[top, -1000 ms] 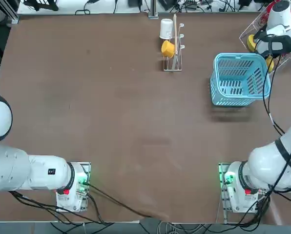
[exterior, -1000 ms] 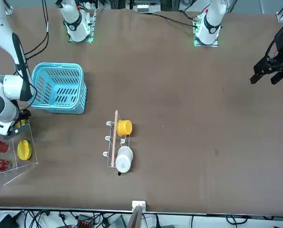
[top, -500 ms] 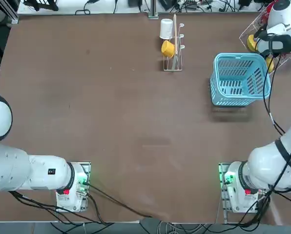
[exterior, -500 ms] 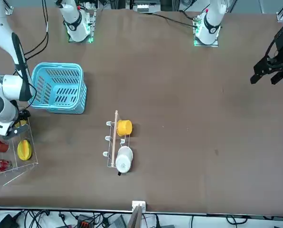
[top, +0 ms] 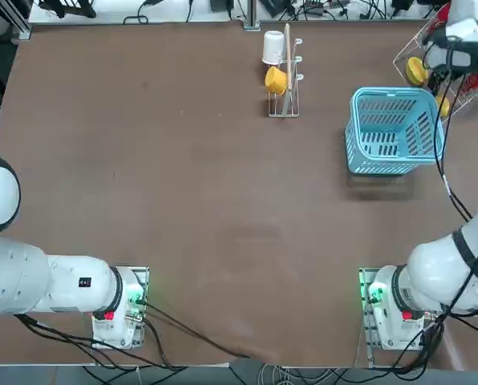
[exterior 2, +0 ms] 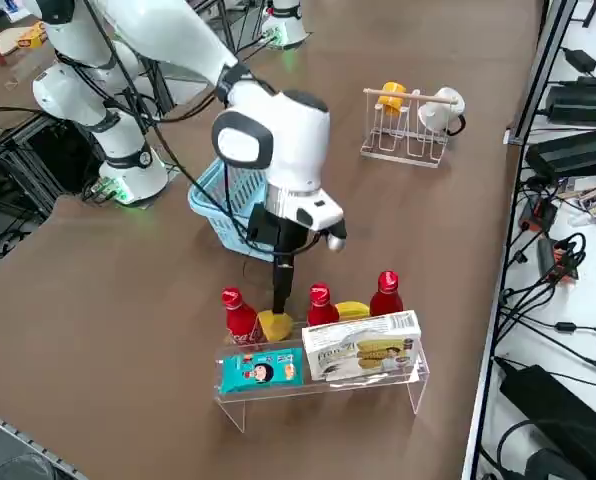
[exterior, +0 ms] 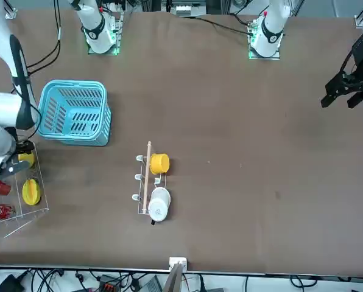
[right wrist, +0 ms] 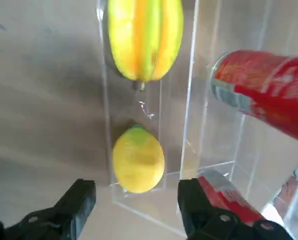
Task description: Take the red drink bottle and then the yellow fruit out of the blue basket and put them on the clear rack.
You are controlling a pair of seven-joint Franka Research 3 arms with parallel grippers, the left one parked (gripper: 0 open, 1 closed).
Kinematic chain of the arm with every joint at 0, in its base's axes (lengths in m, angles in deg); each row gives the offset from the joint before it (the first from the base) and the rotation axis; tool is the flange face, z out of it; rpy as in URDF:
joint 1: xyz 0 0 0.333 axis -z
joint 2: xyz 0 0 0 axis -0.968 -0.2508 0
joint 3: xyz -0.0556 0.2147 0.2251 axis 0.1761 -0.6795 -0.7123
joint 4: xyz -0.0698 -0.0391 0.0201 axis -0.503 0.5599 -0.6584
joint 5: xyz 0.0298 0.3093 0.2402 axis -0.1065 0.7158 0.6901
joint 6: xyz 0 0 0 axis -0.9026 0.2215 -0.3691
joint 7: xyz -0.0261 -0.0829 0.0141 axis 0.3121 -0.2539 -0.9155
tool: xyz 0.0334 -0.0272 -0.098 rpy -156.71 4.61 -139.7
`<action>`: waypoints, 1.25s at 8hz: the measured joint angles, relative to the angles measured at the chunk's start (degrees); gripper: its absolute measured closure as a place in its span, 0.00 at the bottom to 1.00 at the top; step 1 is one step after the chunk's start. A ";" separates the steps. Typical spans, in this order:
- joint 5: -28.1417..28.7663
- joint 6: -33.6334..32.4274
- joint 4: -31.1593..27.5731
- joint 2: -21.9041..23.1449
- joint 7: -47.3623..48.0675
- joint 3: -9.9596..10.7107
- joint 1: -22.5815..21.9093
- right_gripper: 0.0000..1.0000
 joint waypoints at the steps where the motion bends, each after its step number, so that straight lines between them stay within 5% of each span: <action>1: 3.29 -3.84 1.48 1.62 0.00 -0.27 -0.91 0.00; 6: 18.03 -17.40 3.84 13.83 0.98 -0.40 -2.28 0.00; 10: 23.50 -25.66 3.75 23.70 6.40 -0.48 -3.51 0.00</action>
